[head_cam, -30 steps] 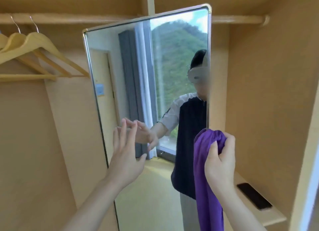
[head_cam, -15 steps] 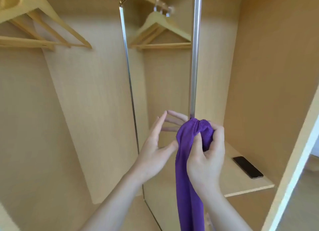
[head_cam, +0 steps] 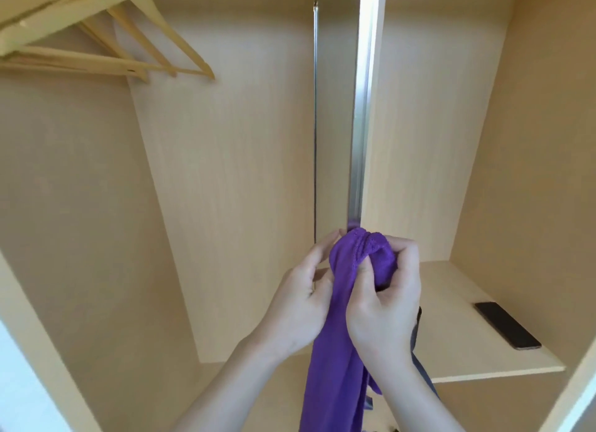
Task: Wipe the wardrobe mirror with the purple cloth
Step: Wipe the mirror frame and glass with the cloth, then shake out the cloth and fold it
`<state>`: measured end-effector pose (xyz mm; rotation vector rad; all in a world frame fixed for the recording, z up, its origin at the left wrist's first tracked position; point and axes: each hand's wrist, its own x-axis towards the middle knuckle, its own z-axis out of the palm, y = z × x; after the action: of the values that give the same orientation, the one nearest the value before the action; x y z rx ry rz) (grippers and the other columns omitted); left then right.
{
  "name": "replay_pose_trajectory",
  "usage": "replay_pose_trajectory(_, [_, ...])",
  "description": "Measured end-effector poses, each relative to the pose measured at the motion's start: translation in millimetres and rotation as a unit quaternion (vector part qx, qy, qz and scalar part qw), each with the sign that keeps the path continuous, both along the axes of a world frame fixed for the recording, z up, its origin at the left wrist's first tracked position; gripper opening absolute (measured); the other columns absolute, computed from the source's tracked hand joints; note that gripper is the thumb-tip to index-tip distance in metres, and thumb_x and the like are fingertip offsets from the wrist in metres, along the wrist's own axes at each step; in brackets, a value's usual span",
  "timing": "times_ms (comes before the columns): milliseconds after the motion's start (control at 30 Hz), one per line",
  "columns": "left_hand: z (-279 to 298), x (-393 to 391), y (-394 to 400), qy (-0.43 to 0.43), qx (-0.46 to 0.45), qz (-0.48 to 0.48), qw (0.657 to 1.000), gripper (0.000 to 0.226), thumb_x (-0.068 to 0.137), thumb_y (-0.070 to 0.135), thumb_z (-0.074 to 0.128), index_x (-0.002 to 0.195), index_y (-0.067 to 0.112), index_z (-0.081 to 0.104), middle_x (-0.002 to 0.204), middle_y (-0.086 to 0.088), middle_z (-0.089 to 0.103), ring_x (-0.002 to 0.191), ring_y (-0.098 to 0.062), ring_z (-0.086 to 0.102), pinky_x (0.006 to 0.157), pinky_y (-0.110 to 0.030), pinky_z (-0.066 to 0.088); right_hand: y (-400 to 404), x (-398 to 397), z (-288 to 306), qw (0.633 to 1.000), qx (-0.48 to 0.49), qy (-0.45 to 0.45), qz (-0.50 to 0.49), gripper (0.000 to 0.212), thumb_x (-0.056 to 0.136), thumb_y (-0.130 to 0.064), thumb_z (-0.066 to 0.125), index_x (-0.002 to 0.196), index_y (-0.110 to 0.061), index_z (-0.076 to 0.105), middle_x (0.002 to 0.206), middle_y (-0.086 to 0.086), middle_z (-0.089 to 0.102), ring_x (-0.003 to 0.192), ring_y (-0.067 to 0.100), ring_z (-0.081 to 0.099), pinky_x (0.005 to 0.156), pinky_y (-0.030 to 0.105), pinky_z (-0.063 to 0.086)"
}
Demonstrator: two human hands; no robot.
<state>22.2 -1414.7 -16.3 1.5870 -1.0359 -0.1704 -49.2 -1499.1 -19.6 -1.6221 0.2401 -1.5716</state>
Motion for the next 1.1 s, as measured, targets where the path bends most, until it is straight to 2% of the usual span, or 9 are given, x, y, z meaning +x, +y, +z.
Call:
replay_pose_trajectory(100, [-2.8,12.5,-9.0,-0.004,0.004,0.02,1.0,0.051,0.105,0.012,0.04,0.144,0.045,0.045,0.112,0.019,0.07,0.099,-0.003,0.06,0.087,-0.014,0.049,-12.8,12.8,-2.4,1.0,-0.015,0.019,-0.005,0.012,0.089,-0.009,0.055,0.092,-0.02,0.051,0.089,0.005,0.057,0.084,0.024,0.058,0.075,0.029,0.046])
replay_pose_trajectory(200, [-2.6,23.5,-18.9,-0.01,-0.001,0.034,0.999,0.049,0.105,0.011,0.04,0.142,0.043,0.048,0.115,0.016,0.07,0.1,0.0,0.061,0.086,-0.015,0.049,-26.0,28.8,-4.3,0.999,-0.022,0.04,-0.015,0.009,0.088,-0.009,0.057,0.085,-0.012,0.049,0.086,0.003,0.05,0.079,0.015,0.052,0.073,0.021,0.041])
replay_pose_trajectory(300, [-1.1,35.8,-29.9,-0.016,-0.006,0.044,0.999,0.047,0.105,0.005,0.039,0.138,0.035,0.053,0.116,0.027,0.068,0.103,0.001,0.066,0.086,-0.015,0.052,-40.0,48.2,-7.5,0.998,-0.023,0.059,-0.024,0.011,0.087,-0.005,0.059,0.085,-0.012,0.05,0.087,0.004,0.05,0.079,0.007,0.051,0.072,0.015,0.039])
replay_pose_trajectory(467, [-5.0,61.6,-48.0,-0.03,0.007,0.078,0.996,0.044,0.104,0.005,0.042,0.137,0.031,0.055,0.115,0.022,0.07,0.106,0.001,0.065,0.084,-0.012,0.05,-58.4,80.3,-16.4,0.99,-0.082,0.086,-0.07,0.01,0.085,-0.009,0.059,0.087,-0.016,0.052,0.09,-0.002,0.045,0.083,0.022,0.049,0.077,0.039,0.042])
replay_pose_trajectory(700, [-9.1,80.2,-57.2,-0.027,-0.001,0.09,0.996,0.035,0.104,0.008,0.044,0.131,0.026,0.057,0.116,0.014,0.07,0.105,-0.005,0.068,0.086,-0.022,0.055,-64.3,102.1,-19.6,0.986,-0.126,0.067,-0.089,0.003,0.085,-0.014,0.051,0.087,-0.012,0.049,0.089,0.006,0.045,0.082,0.027,0.047,0.076,0.04,0.039])
replay_pose_trajectory(833, [-13.2,77.4,-54.4,0.002,-0.042,0.117,0.992,0.024,0.1,0.007,0.051,0.111,0.022,0.065,0.109,0.013,0.071,0.102,-0.006,0.066,0.074,-0.016,0.052,-66.1,90.2,-16.4,0.994,-0.075,0.077,-0.024,0.001,0.086,-0.012,0.057,0.086,-0.012,0.056,0.089,-0.003,0.046,0.078,0.016,0.052,0.071,0.026,0.042])
replay_pose_trajectory(900, [-15.0,72.0,-45.8,0.032,-0.067,0.107,0.991,0.022,0.095,0.003,0.049,0.095,0.016,0.066,0.094,0.006,0.072,0.09,-0.011,0.065,0.072,-0.023,0.053,-64.1,77.9,-16.6,0.994,-0.06,0.091,0.022,0.006,0.087,-0.007,0.062,0.086,-0.013,0.062,0.089,-0.005,0.048,0.082,0.01,0.055,0.071,0.015,0.041])
replay_pose_trajectory(1000, [-15.3,65.5,-18.1,0.131,-0.079,0.041,0.987,0.014,0.082,0.01,0.045,0.083,0.007,0.059,0.078,-0.001,0.063,0.078,-0.015,0.06,0.072,-0.03,0.053,-56.0,62.0,-17.8,0.986,-0.067,0.12,0.095,0.016,0.087,0.001,0.069,0.093,-0.014,0.071,0.093,-0.005,0.052,0.091,0.011,0.058,0.078,0.014,0.043])
replay_pose_trajectory(1100, [-22.3,60.8,15.6,0.19,-0.06,0.017,0.98,0.017,0.092,0.022,0.05,0.082,0.009,0.054,0.079,-0.002,0.062,0.08,-0.019,0.058,0.075,-0.033,0.053,-43.4,58.4,-20.2,0.969,-0.065,0.163,0.172,0.015,0.091,-0.004,0.068,0.095,-0.017,0.075,0.091,-0.004,0.055,0.089,0.007,0.059,0.077,0.01,0.042])
